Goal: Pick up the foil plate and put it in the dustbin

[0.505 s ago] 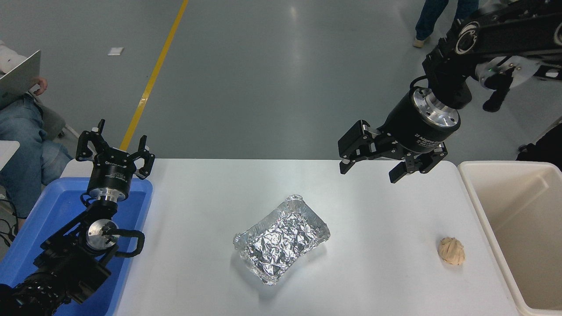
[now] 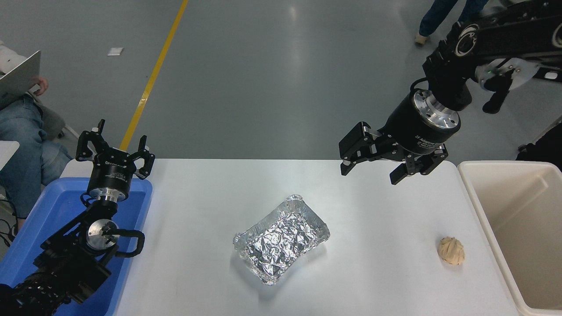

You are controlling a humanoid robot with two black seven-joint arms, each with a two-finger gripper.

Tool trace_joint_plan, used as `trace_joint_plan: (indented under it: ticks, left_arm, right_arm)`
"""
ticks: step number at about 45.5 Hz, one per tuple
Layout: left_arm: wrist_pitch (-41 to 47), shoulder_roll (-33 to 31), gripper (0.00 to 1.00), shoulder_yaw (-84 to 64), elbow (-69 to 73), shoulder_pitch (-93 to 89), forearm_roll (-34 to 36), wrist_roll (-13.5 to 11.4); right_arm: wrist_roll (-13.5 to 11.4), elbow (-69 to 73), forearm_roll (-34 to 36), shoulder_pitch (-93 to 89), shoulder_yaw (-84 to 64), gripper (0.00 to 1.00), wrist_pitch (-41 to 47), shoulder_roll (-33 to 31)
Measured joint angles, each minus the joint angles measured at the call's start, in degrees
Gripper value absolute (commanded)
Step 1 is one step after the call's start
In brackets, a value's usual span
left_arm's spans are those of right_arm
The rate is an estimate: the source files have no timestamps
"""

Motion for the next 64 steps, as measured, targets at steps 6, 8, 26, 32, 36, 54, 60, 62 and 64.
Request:
trace_joint_plan:
  ticks: [6,8,26,32,36,54,60,62,64]
  left_arm:
    - [0.0,0.0,0.99,0.0,0.0,0.0,0.0,0.0]
    - [0.0,0.0,0.99,0.0,0.0,0.0,0.0,0.0]
    - [0.0,0.0,0.99,0.0,0.0,0.0,0.0,0.0]
    - [0.0,0.0,0.99,0.0,0.0,0.0,0.0,0.0]
    - [0.0,0.0,0.99,0.0,0.0,0.0,0.0,0.0]
    - [0.0,0.0,0.99,0.0,0.0,0.0,0.0,0.0]
    - [0.0,0.0,0.99,0.0,0.0,0.0,0.0,0.0]
    - [0.0,0.0,0.99,0.0,0.0,0.0,0.0,0.0]
    - [0.0,0.0,0.99,0.0,0.0,0.0,0.0,0.0]
  right_arm:
    - [0.0,-0.3,0.0,-0.3,0.1,1.00,0.0,0.3]
    - [0.0,-0.4,0.0,-0.5,0.1,1.00,0.0,0.3]
    - [0.0,-1.3,0.0,-1.4,-0.2,1.00,0.0,0.5]
    - [0.0,-1.4,0.0,-1.5,-0.3,1.00,0.0,0.4]
    - [0.0,-1.5,0.0,-1.6,-0.3,1.00,0.0,0.3]
    - [0.1,-2.0,1.0,-1.9,-0.7,1.00,0.0,-0.1]
    - [0.1,-2.1,1.1,-2.0,-1.4,1.00,0.0,-0.1]
    - [0.1,-2.1,1.1,-2.0,-1.6,1.00,0.0,-0.1]
    - [0.1,-2.1,1.1,-2.1,-1.9,1.00,0.0,-0.2]
